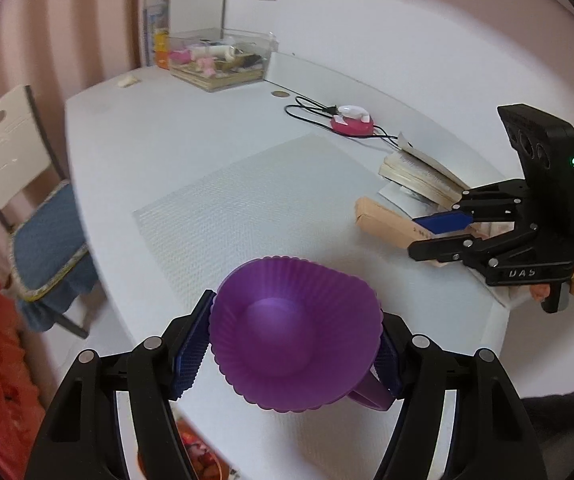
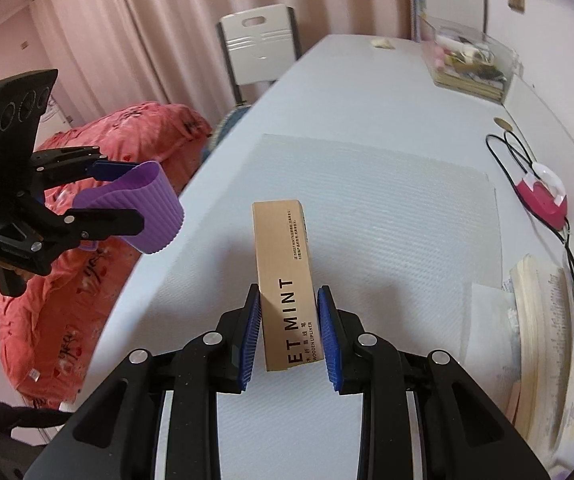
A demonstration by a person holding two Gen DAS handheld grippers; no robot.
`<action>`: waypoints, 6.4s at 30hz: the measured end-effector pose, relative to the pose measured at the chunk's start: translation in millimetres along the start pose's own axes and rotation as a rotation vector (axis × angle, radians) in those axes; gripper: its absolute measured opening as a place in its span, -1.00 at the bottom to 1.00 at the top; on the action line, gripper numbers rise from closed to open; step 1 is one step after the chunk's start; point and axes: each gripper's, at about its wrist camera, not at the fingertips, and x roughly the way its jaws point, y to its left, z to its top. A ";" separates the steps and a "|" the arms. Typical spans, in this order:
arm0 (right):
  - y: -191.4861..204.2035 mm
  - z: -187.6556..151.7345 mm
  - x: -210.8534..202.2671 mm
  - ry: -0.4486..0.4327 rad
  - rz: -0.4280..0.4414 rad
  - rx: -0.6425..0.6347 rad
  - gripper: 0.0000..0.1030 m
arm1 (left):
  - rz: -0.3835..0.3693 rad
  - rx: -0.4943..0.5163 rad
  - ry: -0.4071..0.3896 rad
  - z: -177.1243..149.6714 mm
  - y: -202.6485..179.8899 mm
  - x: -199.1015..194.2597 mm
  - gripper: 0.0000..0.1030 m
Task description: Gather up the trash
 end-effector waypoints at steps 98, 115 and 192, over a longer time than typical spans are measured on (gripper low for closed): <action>299.8 59.0 129.4 0.133 0.315 -0.233 0.09 | 0.210 -0.322 0.057 -182.8 149.2 -106.1 0.71; 229.6 43.4 -37.0 -0.123 0.230 -0.119 0.70 | 0.284 -0.176 -0.129 -114.6 46.1 -160.4 0.86; 156.3 5.1 -100.4 -0.257 0.104 0.079 0.83 | 0.391 -0.327 -0.174 -69.2 -18.5 -145.7 0.89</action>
